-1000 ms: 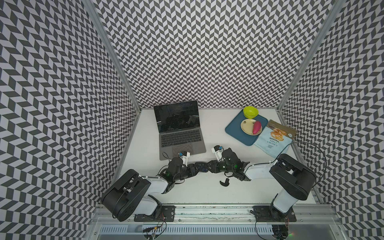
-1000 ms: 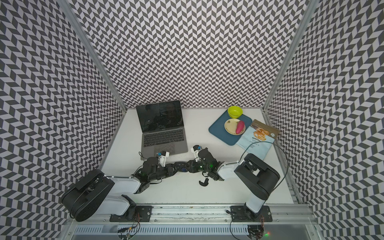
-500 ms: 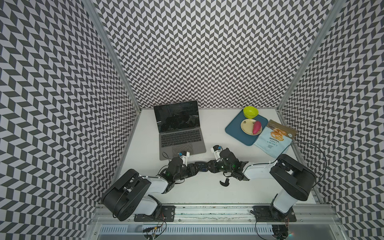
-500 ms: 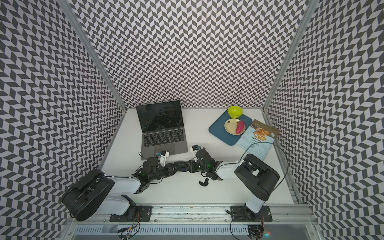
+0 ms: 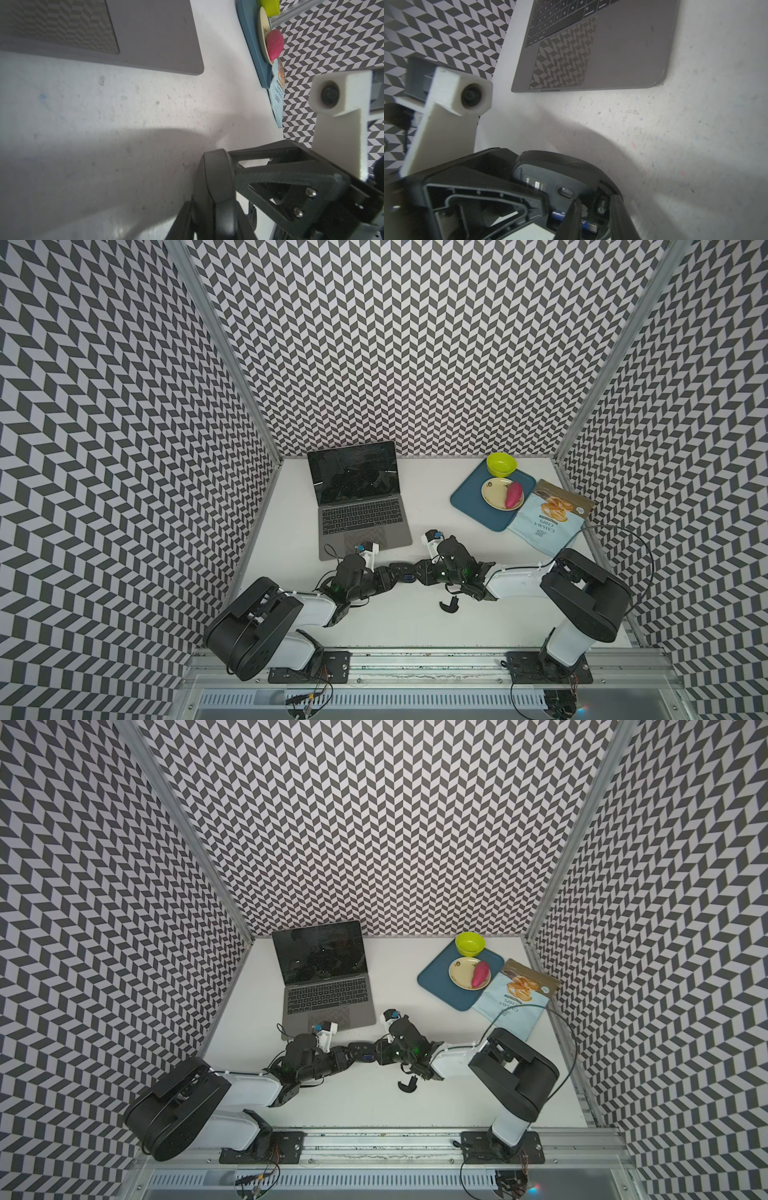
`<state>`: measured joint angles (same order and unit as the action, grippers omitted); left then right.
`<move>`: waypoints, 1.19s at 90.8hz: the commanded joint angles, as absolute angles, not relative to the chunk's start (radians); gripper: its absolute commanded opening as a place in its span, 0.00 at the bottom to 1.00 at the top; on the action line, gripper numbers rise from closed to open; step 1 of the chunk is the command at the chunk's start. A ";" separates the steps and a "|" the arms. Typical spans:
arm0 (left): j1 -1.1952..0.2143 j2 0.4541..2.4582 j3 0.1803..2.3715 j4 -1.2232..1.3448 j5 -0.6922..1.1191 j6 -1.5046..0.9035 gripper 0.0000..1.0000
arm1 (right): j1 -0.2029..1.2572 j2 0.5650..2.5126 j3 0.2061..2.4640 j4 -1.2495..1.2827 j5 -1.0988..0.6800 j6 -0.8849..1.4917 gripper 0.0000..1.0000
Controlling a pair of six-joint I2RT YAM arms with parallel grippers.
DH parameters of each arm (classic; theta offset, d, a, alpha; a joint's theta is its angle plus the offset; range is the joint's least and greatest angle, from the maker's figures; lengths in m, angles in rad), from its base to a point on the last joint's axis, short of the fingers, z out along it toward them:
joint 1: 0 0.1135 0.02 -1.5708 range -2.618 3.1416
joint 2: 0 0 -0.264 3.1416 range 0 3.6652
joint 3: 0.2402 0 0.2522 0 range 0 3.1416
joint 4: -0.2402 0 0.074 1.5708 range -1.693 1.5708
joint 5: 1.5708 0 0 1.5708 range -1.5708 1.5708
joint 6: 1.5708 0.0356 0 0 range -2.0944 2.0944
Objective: Insert the wireless mouse receiver into the laptop
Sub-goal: Take out the USB plug from the mouse.
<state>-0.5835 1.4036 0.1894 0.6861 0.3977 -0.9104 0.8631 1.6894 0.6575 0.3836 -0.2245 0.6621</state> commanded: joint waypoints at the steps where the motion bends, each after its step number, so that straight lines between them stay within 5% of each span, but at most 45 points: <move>1: -0.604 1.440 0.194 0.608 0.433 -0.880 0.13 | 0.915 1.689 0.693 0.414 -0.321 0.661 0.24; 37: -0.603 1.449 0.184 0.659 0.473 -0.881 0.12 | 0.890 1.742 0.690 0.473 -0.429 0.661 0.30; 68: -0.594 1.473 0.181 0.697 0.516 -0.877 0.06 | 0.853 1.758 0.635 0.707 -0.746 0.670 0.31; 108: -0.581 1.478 0.170 0.672 0.495 -0.892 0.05 | 0.831 1.699 0.573 1.020 -0.852 0.851 0.32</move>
